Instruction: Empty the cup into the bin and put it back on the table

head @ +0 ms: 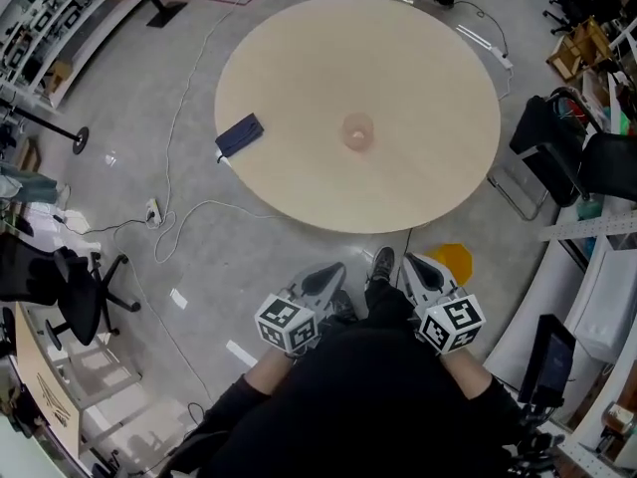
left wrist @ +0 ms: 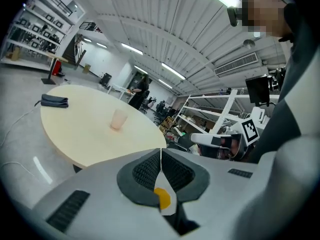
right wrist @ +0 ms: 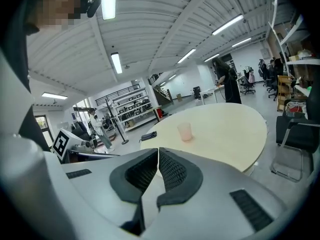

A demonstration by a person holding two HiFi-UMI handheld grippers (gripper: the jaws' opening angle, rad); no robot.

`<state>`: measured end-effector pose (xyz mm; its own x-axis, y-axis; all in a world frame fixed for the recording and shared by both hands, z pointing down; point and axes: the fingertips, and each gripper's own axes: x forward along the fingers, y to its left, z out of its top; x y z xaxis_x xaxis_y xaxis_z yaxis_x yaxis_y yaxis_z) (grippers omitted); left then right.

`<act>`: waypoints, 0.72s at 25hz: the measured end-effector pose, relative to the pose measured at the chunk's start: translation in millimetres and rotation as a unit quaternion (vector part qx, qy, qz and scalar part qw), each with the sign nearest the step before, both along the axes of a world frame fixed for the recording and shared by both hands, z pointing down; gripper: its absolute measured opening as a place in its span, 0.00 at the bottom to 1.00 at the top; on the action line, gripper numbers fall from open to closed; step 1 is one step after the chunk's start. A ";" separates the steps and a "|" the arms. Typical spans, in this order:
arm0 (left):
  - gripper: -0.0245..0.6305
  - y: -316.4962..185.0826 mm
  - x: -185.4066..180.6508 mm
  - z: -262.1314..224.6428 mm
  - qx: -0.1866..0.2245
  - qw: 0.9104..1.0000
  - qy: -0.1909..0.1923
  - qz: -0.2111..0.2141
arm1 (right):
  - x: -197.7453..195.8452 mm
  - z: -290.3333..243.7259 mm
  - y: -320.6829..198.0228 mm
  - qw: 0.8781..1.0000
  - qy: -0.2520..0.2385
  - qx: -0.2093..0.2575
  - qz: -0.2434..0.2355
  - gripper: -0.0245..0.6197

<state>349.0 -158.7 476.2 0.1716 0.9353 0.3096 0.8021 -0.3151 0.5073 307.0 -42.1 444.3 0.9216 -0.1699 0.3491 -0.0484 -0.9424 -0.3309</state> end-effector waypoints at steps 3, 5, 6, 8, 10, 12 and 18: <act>0.07 23.1 19.4 -3.1 0.005 1.000 0.008 -0.006 | 29.2 1.8 24.5 1.000 0.009 0.010 -0.006 0.06; 0.07 43.7 32.1 -3.9 0.009 1.000 0.010 -0.010 | 47.9 1.0 45.8 1.000 0.017 0.014 -0.008 0.06; 0.07 54.9 38.7 -4.6 0.011 1.000 0.010 -0.012 | 56.9 -0.6 57.5 1.000 0.024 0.016 -0.009 0.06; 0.07 75.8 52.8 -7.6 0.013 1.000 0.015 -0.018 | 74.8 -3.0 79.5 0.999 0.034 0.020 -0.013 0.06; 0.07 93.8 69.3 -12.3 0.015 0.999 0.025 -0.026 | 93.8 -2.5 98.3 0.999 0.038 0.025 -0.019 0.06; 0.07 113.3 85.3 -15.0 0.022 0.999 0.035 -0.035 | 111.9 0.3 117.2 0.998 0.037 0.032 -0.031 0.06; 0.07 143.4 109.5 -15.0 0.043 0.996 0.045 -0.058 | 142.7 8.9 147.2 0.997 0.026 0.039 -0.063 0.06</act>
<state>458.6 -15.3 461.3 0.3074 0.8783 0.3661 0.7994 -0.4471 0.4013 449.8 105.1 453.2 0.9080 -0.3096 0.2822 -0.1830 -0.8991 -0.3977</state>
